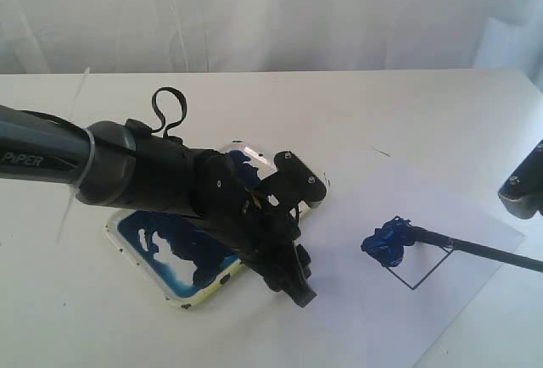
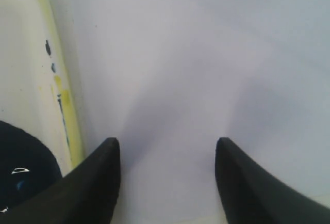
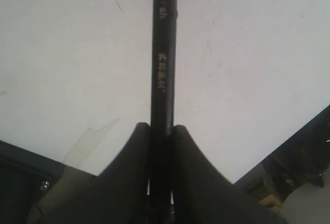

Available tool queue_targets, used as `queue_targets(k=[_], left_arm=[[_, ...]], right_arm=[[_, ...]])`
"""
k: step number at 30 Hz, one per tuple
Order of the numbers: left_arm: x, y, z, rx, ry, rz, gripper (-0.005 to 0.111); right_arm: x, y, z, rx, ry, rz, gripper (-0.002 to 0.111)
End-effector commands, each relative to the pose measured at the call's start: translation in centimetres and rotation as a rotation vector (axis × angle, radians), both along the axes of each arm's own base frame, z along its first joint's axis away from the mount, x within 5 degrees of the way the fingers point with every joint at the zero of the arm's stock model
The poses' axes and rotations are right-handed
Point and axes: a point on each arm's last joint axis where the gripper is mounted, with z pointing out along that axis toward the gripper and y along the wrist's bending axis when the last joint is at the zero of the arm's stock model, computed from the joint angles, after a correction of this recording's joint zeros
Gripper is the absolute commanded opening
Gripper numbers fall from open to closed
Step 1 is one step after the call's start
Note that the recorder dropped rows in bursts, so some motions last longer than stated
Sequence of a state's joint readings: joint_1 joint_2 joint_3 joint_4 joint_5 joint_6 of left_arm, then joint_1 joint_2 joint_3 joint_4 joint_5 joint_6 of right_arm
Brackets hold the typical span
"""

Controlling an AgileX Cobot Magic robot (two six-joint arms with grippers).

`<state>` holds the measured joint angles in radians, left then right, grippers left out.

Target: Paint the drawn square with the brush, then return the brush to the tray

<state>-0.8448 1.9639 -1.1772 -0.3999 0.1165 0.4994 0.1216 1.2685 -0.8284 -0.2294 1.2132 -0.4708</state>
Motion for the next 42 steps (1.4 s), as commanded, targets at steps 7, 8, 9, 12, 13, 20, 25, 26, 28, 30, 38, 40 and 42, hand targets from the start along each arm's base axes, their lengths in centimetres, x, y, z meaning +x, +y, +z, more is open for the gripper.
queue_targets(k=[7,8,9,12,13,20,25,26,28,30,38,40,42], left_arm=[[-0.6,0.2,-1.1,0.036,0.056,-0.010,0.059],[-0.6,0.2,-1.1,0.036,0.056,-0.010,0.059],[-0.6,0.2,-1.1,0.036,0.056,-0.010,0.059],[-0.6,0.2,-1.1,0.036,0.056,-0.010,0.059],[-0.6,0.2,-1.1,0.036,0.056,-0.010,0.059],[-0.6,0.2,-1.1,0.036,0.056,-0.010,0.059],[-0.6,0.2,-1.1,0.036,0.056,-0.010,0.059],[-0.6,0.2,-1.1,0.036,0.056,-0.010,0.059],[-0.6,0.2,-1.1,0.036,0.056,-0.010,0.059],[-0.6,0.2,-1.1,0.036,0.056,-0.010,0.059],[-0.6,0.2,-1.1,0.036,0.056,-0.010,0.059],[-0.6,0.2,-1.1,0.036,0.056,-0.010,0.059],[-0.6,0.2,-1.1,0.036,0.056,-0.010,0.059]], right_arm=[[-0.6,-0.3,0.7,-0.011,-0.032,-0.005,0.000],[-0.7,-0.3,0.9,-0.009,-0.042,-0.005,0.000],[-0.8,-0.3,1.0,-0.009,-0.047,-0.005,0.000],[-1.0,-0.3,1.2,-0.001,-0.059,-0.007,0.000],[-1.0,-0.2,1.2,0.002,-0.057,-0.003,0.000],[-1.2,-0.1,0.9,0.016,-0.036,0.020,0.000],[-2.2,-0.2,0.2,0.004,-0.010,0.055,0.000],[-2.4,-0.3,0.5,0.000,-0.025,0.064,0.000],[-2.6,-0.4,0.8,-0.010,-0.043,0.067,0.000],[-2.6,-0.4,0.9,-0.008,-0.047,0.065,0.000],[-2.6,-0.4,0.9,-0.006,-0.053,0.039,0.000],[-2.7,-0.4,0.8,-0.006,-0.053,0.026,0.000],[-2.8,-0.6,0.5,-0.018,-0.043,0.025,0.000]])
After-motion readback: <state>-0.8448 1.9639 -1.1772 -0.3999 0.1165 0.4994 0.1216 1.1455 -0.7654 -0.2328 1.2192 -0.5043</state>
